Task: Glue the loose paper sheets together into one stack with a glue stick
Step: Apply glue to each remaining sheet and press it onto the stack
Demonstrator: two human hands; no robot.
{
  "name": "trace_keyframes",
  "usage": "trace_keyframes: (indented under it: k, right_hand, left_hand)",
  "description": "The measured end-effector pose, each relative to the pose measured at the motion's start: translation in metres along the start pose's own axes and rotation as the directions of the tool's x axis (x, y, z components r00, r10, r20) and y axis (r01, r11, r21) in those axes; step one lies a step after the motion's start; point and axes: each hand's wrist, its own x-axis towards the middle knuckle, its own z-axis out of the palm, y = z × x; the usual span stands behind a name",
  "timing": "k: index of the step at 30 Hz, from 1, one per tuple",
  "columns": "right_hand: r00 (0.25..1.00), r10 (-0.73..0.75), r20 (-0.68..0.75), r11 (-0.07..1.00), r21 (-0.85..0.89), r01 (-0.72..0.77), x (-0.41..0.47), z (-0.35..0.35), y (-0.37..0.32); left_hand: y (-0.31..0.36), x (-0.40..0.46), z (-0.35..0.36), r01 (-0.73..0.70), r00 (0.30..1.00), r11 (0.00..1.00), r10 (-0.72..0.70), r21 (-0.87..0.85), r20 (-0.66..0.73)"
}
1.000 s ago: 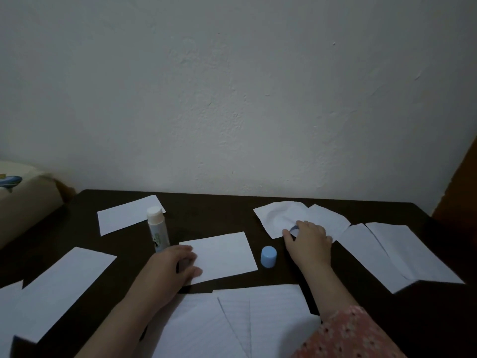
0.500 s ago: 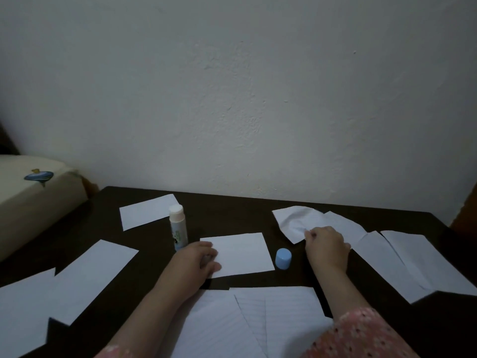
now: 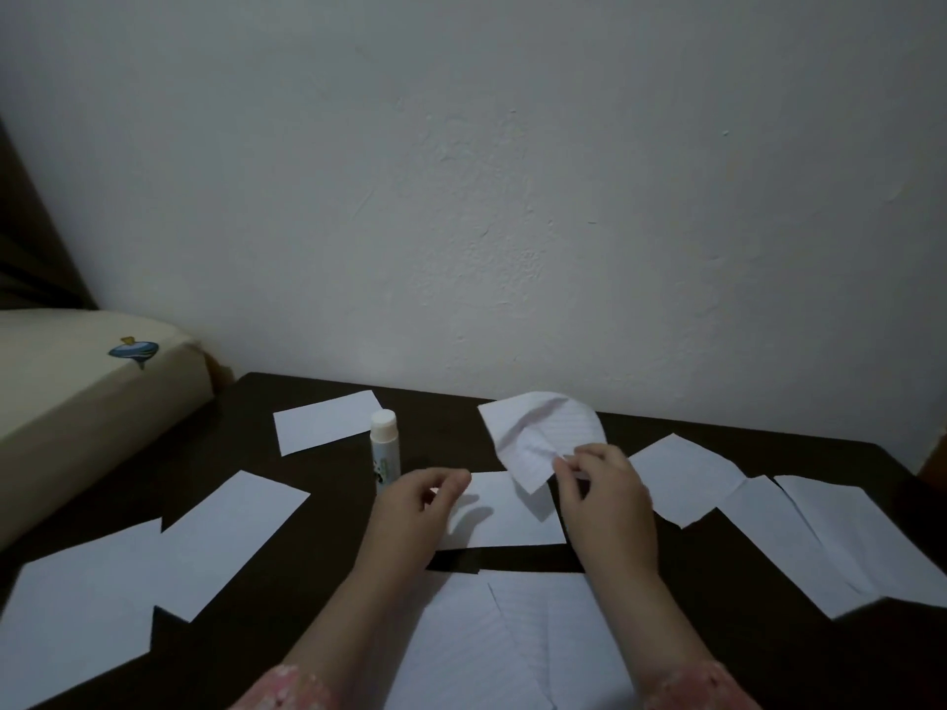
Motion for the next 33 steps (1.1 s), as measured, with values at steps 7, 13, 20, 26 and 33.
trace_keyframes:
  k: [7, 13, 20, 26, 33]
  right_hand:
    - [0.968, -0.2, 0.15, 0.979, 0.072, 0.191, -0.017, 0.008, -0.013]
    - [0.971, 0.002, 0.239, 0.975, 0.217, -0.056, -0.001, 0.006, -0.002]
    - [0.937, 0.038, 0.348, 0.998, 0.024, -0.05, 0.005, 0.001, 0.007]
    - [0.934, -0.04, 0.356, 0.966, -0.224, 0.126, 0.0, 0.0, 0.01]
    - [0.942, -0.046, 0.331, 0.946, -0.288, 0.147, -0.002, 0.004, 0.009]
  left_hand:
    - [0.009, -0.002, -0.003, 0.079, 0.997, 0.953, -0.081, -0.291, 0.006]
    - [0.001, 0.002, -0.02, 0.124, 0.988, 0.941, -0.146, -0.314, -0.047]
    - [-0.009, 0.005, -0.019, 0.083, 0.996, 0.996, -0.082, 0.04, -0.018]
    - [-0.011, 0.006, -0.013, 0.075, 0.997, 0.985, -0.069, 0.153, -0.046]
    - [-0.025, 0.012, -0.009, 0.054, 0.998, 0.968, -0.046, 0.244, -0.04]
